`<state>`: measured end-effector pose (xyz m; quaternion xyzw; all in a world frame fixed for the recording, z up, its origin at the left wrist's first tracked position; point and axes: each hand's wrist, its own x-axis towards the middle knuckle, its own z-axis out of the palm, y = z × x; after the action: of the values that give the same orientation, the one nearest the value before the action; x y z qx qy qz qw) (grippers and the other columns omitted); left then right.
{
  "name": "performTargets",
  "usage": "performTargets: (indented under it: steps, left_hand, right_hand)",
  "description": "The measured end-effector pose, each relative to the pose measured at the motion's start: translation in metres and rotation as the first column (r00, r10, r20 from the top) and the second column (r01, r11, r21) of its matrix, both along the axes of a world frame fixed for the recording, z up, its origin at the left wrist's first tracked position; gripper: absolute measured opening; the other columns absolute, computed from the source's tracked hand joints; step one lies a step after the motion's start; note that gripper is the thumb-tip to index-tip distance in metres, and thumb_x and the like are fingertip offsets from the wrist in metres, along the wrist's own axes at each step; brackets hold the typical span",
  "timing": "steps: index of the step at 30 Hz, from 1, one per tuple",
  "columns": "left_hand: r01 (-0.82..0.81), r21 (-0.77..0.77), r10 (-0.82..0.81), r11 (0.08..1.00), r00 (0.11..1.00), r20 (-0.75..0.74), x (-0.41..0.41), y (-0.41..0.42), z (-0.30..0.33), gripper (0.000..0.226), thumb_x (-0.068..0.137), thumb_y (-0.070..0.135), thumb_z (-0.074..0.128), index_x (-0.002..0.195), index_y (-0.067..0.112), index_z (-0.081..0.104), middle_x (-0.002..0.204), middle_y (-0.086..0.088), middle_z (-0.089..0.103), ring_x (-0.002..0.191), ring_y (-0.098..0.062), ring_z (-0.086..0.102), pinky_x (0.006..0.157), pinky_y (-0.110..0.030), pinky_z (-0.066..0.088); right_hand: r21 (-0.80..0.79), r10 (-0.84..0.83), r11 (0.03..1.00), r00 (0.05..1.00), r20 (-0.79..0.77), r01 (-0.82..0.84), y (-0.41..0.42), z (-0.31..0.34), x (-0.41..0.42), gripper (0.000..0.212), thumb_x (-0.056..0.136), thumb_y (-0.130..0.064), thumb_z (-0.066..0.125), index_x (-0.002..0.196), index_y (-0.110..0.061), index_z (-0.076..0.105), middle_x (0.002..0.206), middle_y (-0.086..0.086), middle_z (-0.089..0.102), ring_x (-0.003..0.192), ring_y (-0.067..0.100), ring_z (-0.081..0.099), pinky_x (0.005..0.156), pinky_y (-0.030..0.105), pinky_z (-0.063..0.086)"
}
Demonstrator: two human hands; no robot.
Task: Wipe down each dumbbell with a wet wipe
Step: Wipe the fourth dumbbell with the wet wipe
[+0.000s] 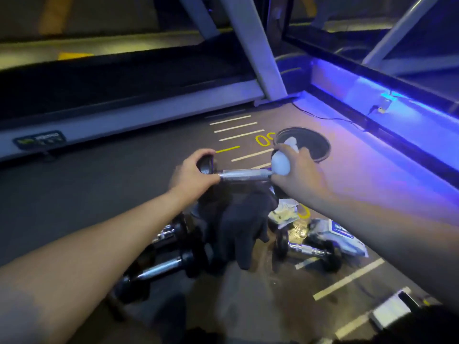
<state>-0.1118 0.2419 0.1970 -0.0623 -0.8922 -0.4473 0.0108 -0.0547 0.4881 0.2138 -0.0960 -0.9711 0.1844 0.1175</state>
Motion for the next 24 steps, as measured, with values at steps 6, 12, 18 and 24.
performTargets:
  steps: [6, 12, 18, 24]
  left_hand:
    - [0.037, -0.035, -0.038, 0.999, 0.999, -0.018, -0.018, -0.013, -0.012, 0.061, 0.067, 0.029, 0.081, 0.123, 0.045, 0.062, 0.112, 0.014, 0.070, 0.106, -0.015, 0.065, 0.090, -0.028, 0.051]
    - [0.109, -0.194, -0.124, 0.975, 0.990, -0.068, -0.022, -0.010, -0.018, 0.067, 0.073, 0.047, 0.076, 0.134, 0.054, 0.050, 0.125, 0.006, 0.063, 0.114, -0.021, 0.061, 0.090, -0.030, 0.049]
    - [0.289, 0.060, -0.295, 0.955, 0.944, 0.148, -0.034, -0.029, -0.022, 0.105, 0.063, 0.044, 0.093, 0.147, 0.049, 0.030, 0.142, -0.002, 0.037, 0.129, -0.011, 0.042, 0.108, -0.021, 0.032]
    - [0.406, 0.284, -0.481, 0.869, 0.829, 0.286, -0.044, -0.041, -0.028, 0.127, 0.051, 0.033, 0.097, 0.150, 0.048, 0.019, 0.144, 0.024, 0.036, 0.135, -0.004, 0.044, 0.107, -0.023, 0.043]
  right_hand:
    - [-0.048, -0.010, 0.999, 0.999, 0.042, 0.012, -0.009, -0.019, -0.019, 0.066, 0.077, -0.037, 0.070, 0.137, -0.038, 0.042, 0.116, 0.011, 0.043, 0.097, 0.042, 0.058, 0.079, 0.042, 0.047]
    - [-0.162, -0.015, 0.986, 0.998, 0.060, 0.024, -0.002, -0.040, -0.017, 0.067, 0.073, -0.033, 0.069, 0.132, -0.045, 0.040, 0.114, 0.008, 0.040, 0.099, 0.042, 0.056, 0.083, 0.045, 0.049]
    - [-0.160, -0.006, 0.987, 0.998, 0.059, 0.016, -0.001, -0.038, -0.012, 0.065, 0.078, -0.032, 0.067, 0.135, -0.043, 0.038, 0.114, 0.008, 0.040, 0.097, 0.042, 0.055, 0.082, 0.044, 0.050]
    - [-0.170, 0.015, 0.986, 0.998, 0.065, -0.004, 0.000, -0.034, -0.010, 0.063, 0.081, -0.033, 0.066, 0.136, -0.042, 0.037, 0.111, 0.006, 0.038, 0.096, 0.041, 0.055, 0.080, 0.043, 0.050]
